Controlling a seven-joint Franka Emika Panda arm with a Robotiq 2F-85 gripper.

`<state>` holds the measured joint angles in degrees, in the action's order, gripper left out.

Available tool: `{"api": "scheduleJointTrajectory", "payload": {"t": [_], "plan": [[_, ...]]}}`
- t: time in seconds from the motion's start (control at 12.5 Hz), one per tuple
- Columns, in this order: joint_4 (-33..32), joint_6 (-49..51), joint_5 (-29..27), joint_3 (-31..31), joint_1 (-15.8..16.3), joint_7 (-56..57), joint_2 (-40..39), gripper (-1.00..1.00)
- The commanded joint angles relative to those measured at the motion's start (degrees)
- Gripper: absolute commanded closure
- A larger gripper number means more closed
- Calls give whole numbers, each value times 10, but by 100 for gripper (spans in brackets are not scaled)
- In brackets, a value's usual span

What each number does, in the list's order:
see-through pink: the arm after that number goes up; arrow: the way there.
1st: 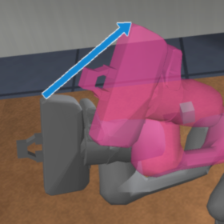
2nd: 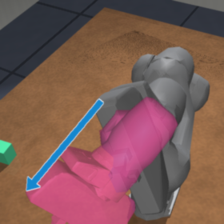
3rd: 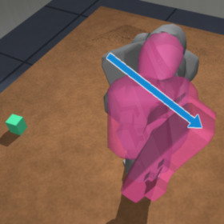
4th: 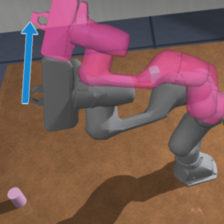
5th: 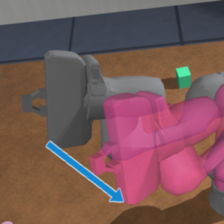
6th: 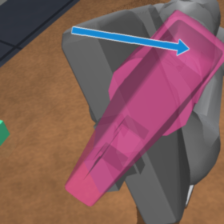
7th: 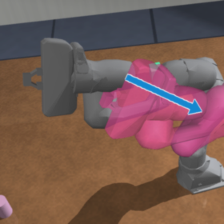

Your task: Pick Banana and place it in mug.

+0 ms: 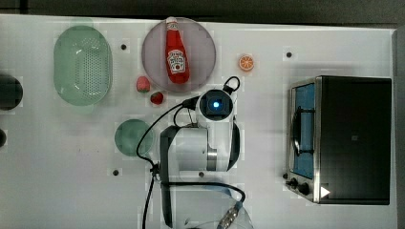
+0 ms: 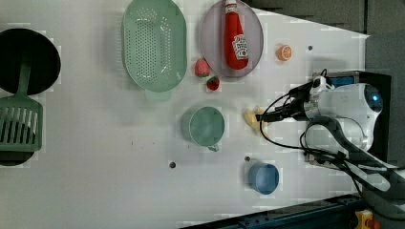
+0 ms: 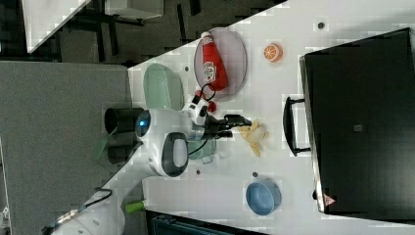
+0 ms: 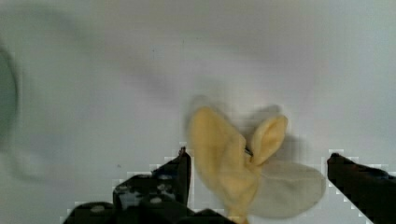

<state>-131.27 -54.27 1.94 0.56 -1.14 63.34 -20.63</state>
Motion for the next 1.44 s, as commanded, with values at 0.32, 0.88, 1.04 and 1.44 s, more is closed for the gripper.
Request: {"api": "scheduleJointTrajectory", "payload": {"t": [0.32,0.88,1.04,1.44], "plan": [[-37,-41,-3,2,-3,40,-11,-43],[-49,-63,-3,6,-3,38,22,56],[-44,-35,-4,21,-5,36,116,57],[20,198,-4,28,-4,7,271,57]]}}
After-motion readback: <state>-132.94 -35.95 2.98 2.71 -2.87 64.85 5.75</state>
